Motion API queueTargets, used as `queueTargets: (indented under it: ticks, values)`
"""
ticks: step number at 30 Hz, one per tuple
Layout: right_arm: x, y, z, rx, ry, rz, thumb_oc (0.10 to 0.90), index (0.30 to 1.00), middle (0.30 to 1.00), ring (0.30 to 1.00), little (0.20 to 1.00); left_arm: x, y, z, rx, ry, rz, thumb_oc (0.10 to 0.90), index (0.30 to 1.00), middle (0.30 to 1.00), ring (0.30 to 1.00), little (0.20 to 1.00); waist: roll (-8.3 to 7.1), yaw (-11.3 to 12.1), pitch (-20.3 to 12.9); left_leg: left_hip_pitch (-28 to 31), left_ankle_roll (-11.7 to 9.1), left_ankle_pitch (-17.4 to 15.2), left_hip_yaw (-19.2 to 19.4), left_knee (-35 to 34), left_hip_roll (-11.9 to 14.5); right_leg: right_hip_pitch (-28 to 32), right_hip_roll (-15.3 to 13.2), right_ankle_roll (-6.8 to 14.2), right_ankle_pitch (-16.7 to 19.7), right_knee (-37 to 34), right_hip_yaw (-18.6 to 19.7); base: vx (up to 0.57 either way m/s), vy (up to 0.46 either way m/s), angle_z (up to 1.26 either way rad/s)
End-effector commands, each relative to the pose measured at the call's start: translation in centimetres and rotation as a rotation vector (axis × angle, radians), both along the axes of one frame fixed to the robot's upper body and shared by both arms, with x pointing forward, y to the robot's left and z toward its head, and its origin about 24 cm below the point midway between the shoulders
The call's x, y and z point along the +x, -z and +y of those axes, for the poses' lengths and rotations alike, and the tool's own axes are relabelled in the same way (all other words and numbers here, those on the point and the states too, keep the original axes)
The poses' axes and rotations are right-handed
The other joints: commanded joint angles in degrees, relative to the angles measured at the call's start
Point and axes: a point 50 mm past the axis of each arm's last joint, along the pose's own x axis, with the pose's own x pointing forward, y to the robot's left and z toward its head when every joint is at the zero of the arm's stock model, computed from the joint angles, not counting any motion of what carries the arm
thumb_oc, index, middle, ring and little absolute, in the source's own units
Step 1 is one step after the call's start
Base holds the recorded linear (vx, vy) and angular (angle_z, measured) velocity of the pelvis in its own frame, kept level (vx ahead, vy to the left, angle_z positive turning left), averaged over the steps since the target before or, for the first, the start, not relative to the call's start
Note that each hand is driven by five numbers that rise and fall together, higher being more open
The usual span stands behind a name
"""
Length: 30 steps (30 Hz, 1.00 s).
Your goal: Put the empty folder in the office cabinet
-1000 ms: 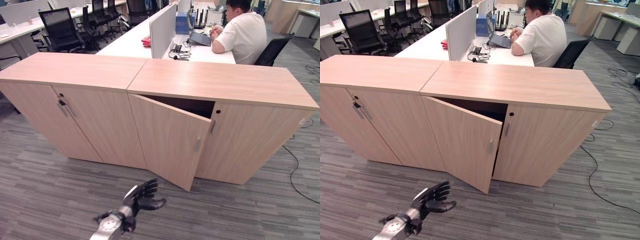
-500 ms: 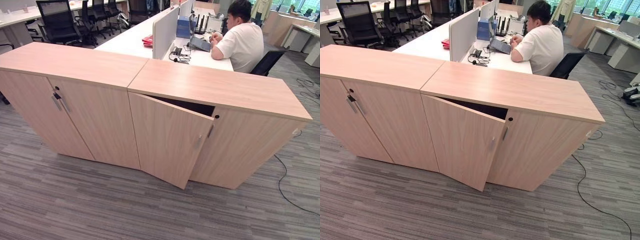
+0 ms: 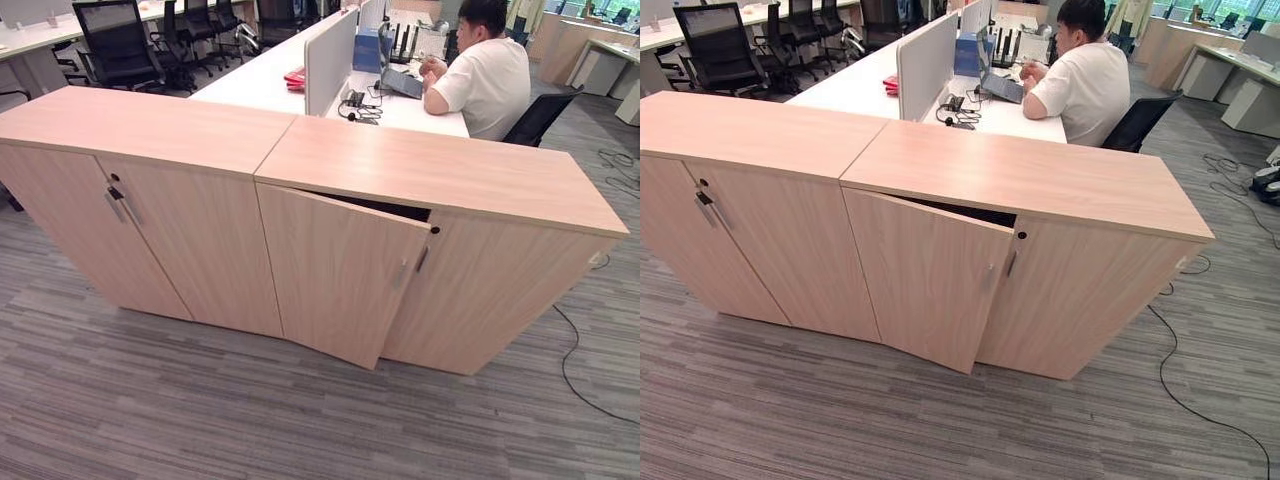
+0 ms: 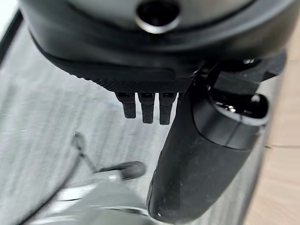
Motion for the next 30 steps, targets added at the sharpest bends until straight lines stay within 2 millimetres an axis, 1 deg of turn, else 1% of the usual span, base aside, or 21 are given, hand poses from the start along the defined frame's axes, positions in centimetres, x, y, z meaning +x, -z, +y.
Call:
queueTargets:
  ticks: [1,2,3,6,10,12,15,19,21,24,30]
  values:
    - [1.6,-0.4,-1.5,-0.077,-0.06,-0.021,0.8,0.9,0.9,0.9,0.9,3.1,-0.6,-0.2,0.071,0.059,-0.098,0.8,0.9,0.9,0.9,0.9,1.5,0.5,0.7,2.5,-4.4,-6.8,1.3,-0.3,2.4,-1.9,2.5,1.0,-4.4,0.1,0.9,0.0,0.0,0.0]
    - [1.6,-0.4,-1.5,-0.077,-0.06,-0.021,0.8,0.9,0.9,0.9,0.9,3.1,-0.6,-0.2,0.071,0.059,-0.098,0.8,0.9,0.9,0.9,0.9,1.5,0.5,0.7,2.5,-4.4,-6.8,1.3,-0.3,2.4,-1.9,2.5,1.0,-4.4,0.1,0.9,0.0,0.0,0.0]
    - [1.7,-0.5,-1.6,-0.086,-0.062,-0.024,0.8,0.9,0.9,0.9,0.9,3.6,-0.7,-0.3,0.092,0.097,-0.109,0.8,0.9,0.9,0.9,0.9,1.47,0.4,0.7,2.6,-4.4,-6.9,1.3,-0.3,2.4,-1.8,2.5,1.0,-4.4,0.1,1.0,0.0,0.0,0.0]
    - [1.7,-0.5,-1.6,-0.09,-0.063,-0.023,0.8,0.9,0.9,0.9,0.9,3.5,-0.6,-0.5,0.101,0.123,-0.102,0.8,0.9,0.9,0.9,0.9,1.44,0.2,0.7,2.7,-4.4,-6.9,1.5,-0.3,2.4,-1.9,2.6,1.0,-4.4,0.1,1.2,0.0,0.0,-0.01]
    - [1.6,-0.5,-1.6,-0.094,-0.062,-0.02,0.8,0.9,0.9,0.9,0.9,2.7,-0.4,-0.7,0.101,0.13,-0.07,0.8,0.9,0.9,0.9,0.9,1.43,0.1,0.8,2.8,-4.3,-6.9,1.7,-0.3,2.5,-1.9,2.6,1.0,-4.4,0.1,1.4,0.0,-0.001,-0.04]
    - [1.4,-0.5,-1.6,-0.095,-0.057,-0.016,0.8,0.9,0.9,0.9,0.9,1.9,-0.1,-0.7,0.099,0.13,-0.04,0.8,0.9,0.9,0.9,0.9,1.46,0.0,0.7,2.8,-4.3,-7.0,1.7,-0.3,2.5,-1.8,2.6,1.0,-4.4,0.1,1.5,0.0,0.0,-0.06]
    - [1.0,-0.5,-1.8,-0.095,-0.064,0.0,0.8,0.9,0.9,0.9,0.9,0.6,0.2,-0.8,0.071,0.089,0.006,0.8,0.9,0.9,0.9,0.9,1.5,-0.1,0.7,2.9,-4.4,-7.1,1.9,-0.3,2.5,-1.9,2.7,0.9,-4.4,0.1,1.6,0.0,0.0,0.0]
    - [0.9,-0.5,-2.0,-0.094,-0.069,0.008,0.8,0.9,0.9,0.9,0.9,-0.2,0.4,-0.8,0.012,-0.006,0.018,0.8,0.9,0.9,0.9,0.9,1.67,-0.2,0.5,3.0,-4.4,-7.1,2.0,-0.3,2.6,-1.8,2.8,0.9,-4.5,0.1,1.8,0.0,0.0,0.0]
    - [1.0,-0.6,-2.0,-0.093,-0.082,0.012,0.8,0.9,0.9,0.9,0.9,0.0,0.4,-1.0,-0.01,-0.028,0.006,0.8,0.9,0.9,0.9,0.9,1.78,-0.3,0.4,3.2,-4.4,-7.2,2.1,-0.3,2.6,-1.7,2.8,0.8,-4.5,0.1,1.9,0.0,0.0,0.0]
    - [1.2,-0.6,-2.0,-0.093,-0.094,0.009,0.8,0.9,0.9,0.9,0.9,0.8,0.2,-1.0,-0.005,-0.005,-0.015,0.8,0.9,0.9,0.9,0.9,1.92,-0.5,0.2,3.5,-4.4,-7.4,2.2,-0.3,2.6,-1.6,2.9,0.8,-4.6,0.1,2.1,0.0,0.0,0.0]
    - [1.4,-0.6,-2.0,-0.093,-0.098,0.006,0.8,0.9,0.9,0.9,0.9,1.4,0.2,-1.1,-0.001,0.03,-0.027,0.8,0.9,0.9,0.9,0.9,2.11,-0.7,0.3,3.7,-4.3,-7.5,2.4,-0.3,2.7,-1.6,3.0,0.8,-4.6,0.1,2.5,0.0,-0.001,-0.04]
